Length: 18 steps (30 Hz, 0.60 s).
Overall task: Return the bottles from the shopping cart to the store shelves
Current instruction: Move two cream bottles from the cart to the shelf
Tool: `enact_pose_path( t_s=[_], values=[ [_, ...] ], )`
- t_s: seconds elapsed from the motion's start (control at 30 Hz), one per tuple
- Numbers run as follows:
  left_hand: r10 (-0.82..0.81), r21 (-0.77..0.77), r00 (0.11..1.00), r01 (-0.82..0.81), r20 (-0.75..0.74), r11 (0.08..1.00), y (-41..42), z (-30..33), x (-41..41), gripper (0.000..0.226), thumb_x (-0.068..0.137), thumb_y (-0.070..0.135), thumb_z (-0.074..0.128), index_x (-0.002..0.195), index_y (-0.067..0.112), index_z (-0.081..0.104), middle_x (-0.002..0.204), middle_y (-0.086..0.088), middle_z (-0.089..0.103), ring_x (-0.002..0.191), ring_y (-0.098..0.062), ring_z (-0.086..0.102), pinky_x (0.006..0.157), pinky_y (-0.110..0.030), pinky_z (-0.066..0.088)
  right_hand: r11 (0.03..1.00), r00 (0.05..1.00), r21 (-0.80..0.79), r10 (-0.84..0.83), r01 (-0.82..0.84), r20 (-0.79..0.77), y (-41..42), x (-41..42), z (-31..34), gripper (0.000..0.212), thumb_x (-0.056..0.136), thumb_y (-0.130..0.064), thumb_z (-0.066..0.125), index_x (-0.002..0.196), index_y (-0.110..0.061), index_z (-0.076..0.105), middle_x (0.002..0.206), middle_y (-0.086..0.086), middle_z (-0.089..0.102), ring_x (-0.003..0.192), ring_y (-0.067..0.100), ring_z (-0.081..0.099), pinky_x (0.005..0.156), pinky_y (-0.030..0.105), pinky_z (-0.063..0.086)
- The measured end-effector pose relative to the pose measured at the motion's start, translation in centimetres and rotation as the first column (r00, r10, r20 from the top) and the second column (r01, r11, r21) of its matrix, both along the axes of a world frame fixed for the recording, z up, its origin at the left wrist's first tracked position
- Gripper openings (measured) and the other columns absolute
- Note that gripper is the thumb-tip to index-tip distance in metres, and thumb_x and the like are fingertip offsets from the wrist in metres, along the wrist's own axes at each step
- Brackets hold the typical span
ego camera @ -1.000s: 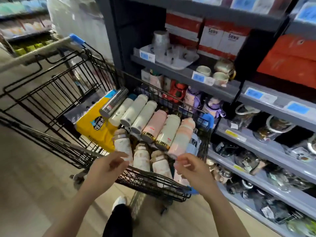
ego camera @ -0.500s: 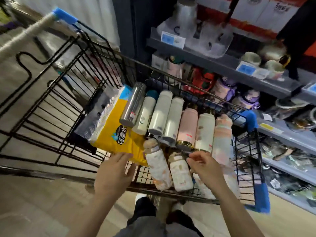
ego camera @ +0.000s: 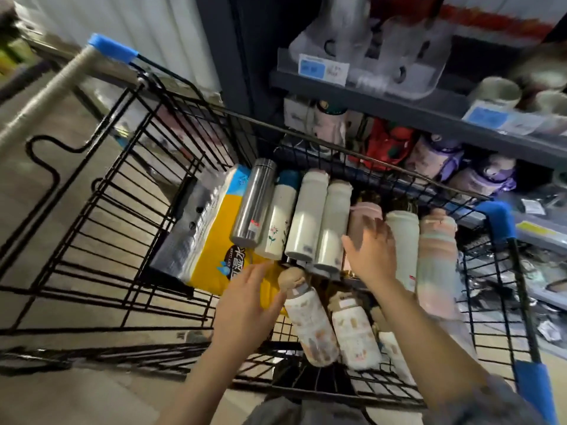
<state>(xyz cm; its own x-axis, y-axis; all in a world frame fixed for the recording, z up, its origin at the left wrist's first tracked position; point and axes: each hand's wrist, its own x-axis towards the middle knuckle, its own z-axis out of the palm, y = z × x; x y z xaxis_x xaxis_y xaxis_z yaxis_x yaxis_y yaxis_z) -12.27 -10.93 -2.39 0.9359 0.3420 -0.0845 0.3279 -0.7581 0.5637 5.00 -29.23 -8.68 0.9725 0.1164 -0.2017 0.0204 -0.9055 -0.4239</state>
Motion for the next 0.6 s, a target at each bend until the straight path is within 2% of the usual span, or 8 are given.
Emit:
enact_pose_path(
  t_s=[0.07, 0.13, 0.23, 0.3, 0.43, 0.5, 0.6],
  values=[
    [0.027, -0.048, 0.999, -0.025, 0.047, 0.999, -0.4, 0.3, 4.4, 0.056, 0.089, 0.046, 0.059, 0.139, 0.025, 0.044, 0.138, 0.007, 0.041, 0.122, -0.008, 0.042, 0.098, -0.027, 0.039, 0.997, 0.998, -0.065, 0.042, -0.039, 0.043, 0.0, 0.8, -1.9, 0.069, 0.088, -0.052, 0.036, 0.144, -0.012, 0.036, 0.145, 0.019, 0.038, 0.133, 0.040, 0.036, 0.110, 0.053, 0.031],
    [0.042, -0.061, 0.996, -0.037, 0.076, 0.997, -0.7, -0.5, 8.7, 0.059, 0.090, 0.046, 0.059, 0.141, 0.023, 0.041, 0.140, 0.004, 0.039, 0.126, -0.010, 0.039, 0.103, -0.029, 0.036, 0.992, 0.994, -0.096, 0.091, -0.084, 0.066, -0.2, 0.7, -3.4, 0.066, 0.086, -0.045, 0.029, 0.140, -0.011, 0.044, 0.143, 0.021, 0.041, 0.129, 0.043, 0.039, 0.108, 0.057, 0.032],
    [0.045, -0.015, 0.998, -0.044, 0.033, 0.999, -1.3, -3.5, 13.5, 0.067, 0.089, 0.048, 0.059, 0.144, 0.019, 0.036, 0.143, -0.005, 0.039, 0.129, -0.023, 0.040, 0.105, -0.039, 0.038, 0.996, 0.989, -0.055, 0.083, -0.077, 0.125, -0.5, 0.6, -4.4, 0.060, 0.086, -0.037, 0.036, 0.136, -0.007, 0.051, 0.141, 0.025, 0.044, 0.127, 0.047, 0.041, 0.109, 0.055, 0.030],
    [0.063, 0.003, 0.998, -0.063, -0.030, 0.998, -1.7, -5.5, 15.6, 0.073, 0.088, 0.050, 0.059, 0.148, 0.018, 0.030, 0.143, -0.009, 0.038, 0.129, -0.027, 0.040, 0.103, -0.040, 0.038, 0.997, 0.983, -0.022, 0.073, -0.070, 0.166, -0.5, 0.7, -4.7, 0.060, 0.084, -0.036, 0.040, 0.134, -0.004, 0.053, 0.139, 0.026, 0.046, 0.126, 0.048, 0.041, 0.108, 0.054, 0.031],
    [0.073, 0.011, 0.978, -0.072, -0.194, 0.997, -2.2, -8.0, 17.6, 0.088, 0.087, 0.055, 0.057, 0.154, 0.026, 0.007, 0.149, -0.015, 0.028, 0.135, -0.033, 0.032, 0.106, -0.042, 0.034, 0.998, 0.980, -0.007, 0.065, -0.065, 0.187, -0.7, 1.0, -5.1, 0.061, 0.083, -0.036, 0.043, 0.134, -0.004, 0.053, 0.139, 0.026, 0.047, 0.126, 0.047, 0.044, 0.109, 0.054, 0.032],
    [0.090, 0.055, 0.972, -0.079, -0.218, 0.995, -2.5, -8.1, 17.9, 0.090, 0.088, 0.057, 0.054, 0.154, 0.028, 0.000, 0.149, -0.014, 0.030, 0.133, -0.034, 0.033, 0.104, -0.042, 0.034, 0.998, 0.977, -0.010, 0.067, -0.067, 0.203, -0.8, 1.0, -5.3, 0.061, 0.082, -0.036, 0.044, 0.134, -0.005, 0.054, 0.139, 0.025, 0.047, 0.126, 0.047, 0.045, 0.108, 0.053, 0.033],
    [0.122, 0.068, 0.972, -0.110, -0.199, 0.992, -2.7, -8.3, 18.2, 0.089, 0.088, 0.056, 0.055, 0.153, 0.029, 0.000, 0.146, -0.015, 0.034, 0.131, -0.033, 0.036, 0.102, -0.040, 0.035, 0.998, 0.975, -0.016, 0.063, -0.061, 0.215, -0.7, 1.1, -5.4, 0.061, 0.083, -0.038, 0.046, 0.135, -0.007, 0.053, 0.142, 0.022, 0.046, 0.129, 0.044, 0.042, 0.109, 0.052, 0.032]
  ],
)
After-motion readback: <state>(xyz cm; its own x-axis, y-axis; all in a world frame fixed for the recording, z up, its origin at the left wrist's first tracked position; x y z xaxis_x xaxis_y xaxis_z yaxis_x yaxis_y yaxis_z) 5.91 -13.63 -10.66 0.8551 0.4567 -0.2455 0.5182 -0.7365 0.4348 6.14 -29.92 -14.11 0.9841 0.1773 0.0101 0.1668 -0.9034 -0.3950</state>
